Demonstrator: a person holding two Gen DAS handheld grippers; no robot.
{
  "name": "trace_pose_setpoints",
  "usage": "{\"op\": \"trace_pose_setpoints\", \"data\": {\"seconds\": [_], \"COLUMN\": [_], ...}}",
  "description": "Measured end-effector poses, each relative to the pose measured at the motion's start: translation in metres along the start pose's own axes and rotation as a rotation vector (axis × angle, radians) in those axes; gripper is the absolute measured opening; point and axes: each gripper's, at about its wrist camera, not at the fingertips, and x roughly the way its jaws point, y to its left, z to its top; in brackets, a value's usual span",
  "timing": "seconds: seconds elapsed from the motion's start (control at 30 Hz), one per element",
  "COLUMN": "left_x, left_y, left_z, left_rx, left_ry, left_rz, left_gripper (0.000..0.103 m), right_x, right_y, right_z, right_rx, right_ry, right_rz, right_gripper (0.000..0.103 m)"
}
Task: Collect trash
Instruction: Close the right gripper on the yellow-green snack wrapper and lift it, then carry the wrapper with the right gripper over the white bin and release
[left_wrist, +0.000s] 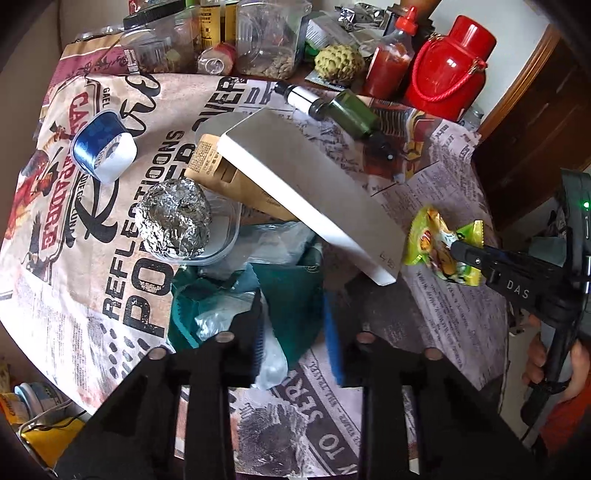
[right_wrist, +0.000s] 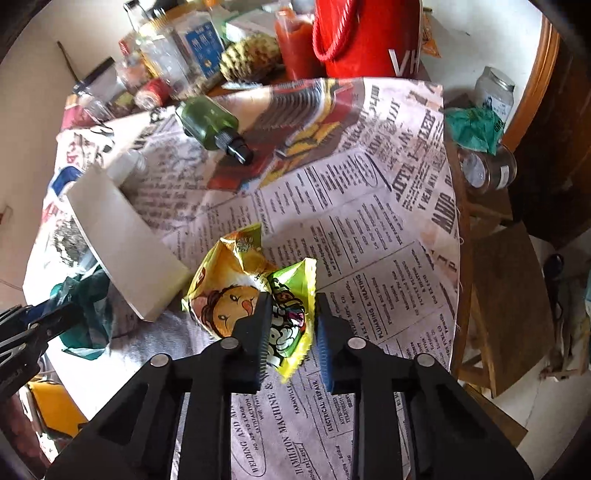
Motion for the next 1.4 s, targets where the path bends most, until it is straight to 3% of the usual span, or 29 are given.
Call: {"op": "trace_pose_setpoints", "data": {"seconds": [0.1, 0.23, 0.27, 0.53, 0.77, 1.4], "left_x": [-0.006, -0.019, -0.023, -0.068, -0.116, -0.233], "left_y": [-0.001, 0.000, 0.001, 0.013, 0.029, 0.145], "left_z": [-0.002, -0.007, -0.008, -0.019, -0.040, -0.156], "left_rx": [-0.003, -0.013, -0.011, -0.029, 0.028, 0.212], "left_ry": [-0.007, -0.019, -0.026, -0.096, -0.168, -0.313], "left_rz": [-0.011, -0.047, -0.048, -0.109, -0.151, -0.244], "left_gripper": [0.015, 0.011, 0.010, 0.008, 0.008, 0.008], "right_x": [-0.008, -0.023, -0.027, -0.045, -0.079, -0.159], "right_y": [0.002, 0.004, 0.004, 0.033, 0.065, 0.217], "right_z": [-0.003, -0.009, -0.011, -0.013, -0.035, -0.165], "right_rx": [0.000, 0.015, 0.015, 0.010, 0.025, 0.159], "right_ry": [-0.023, -0.044, -0.050, -0.110, -0.189, -0.413], "right_rz": [0.014, 0.023, 0.023, 0.009, -0.023, -0.121], "right_gripper": [0.014, 0.012, 0.005, 0.005, 0.005, 0.005]}}
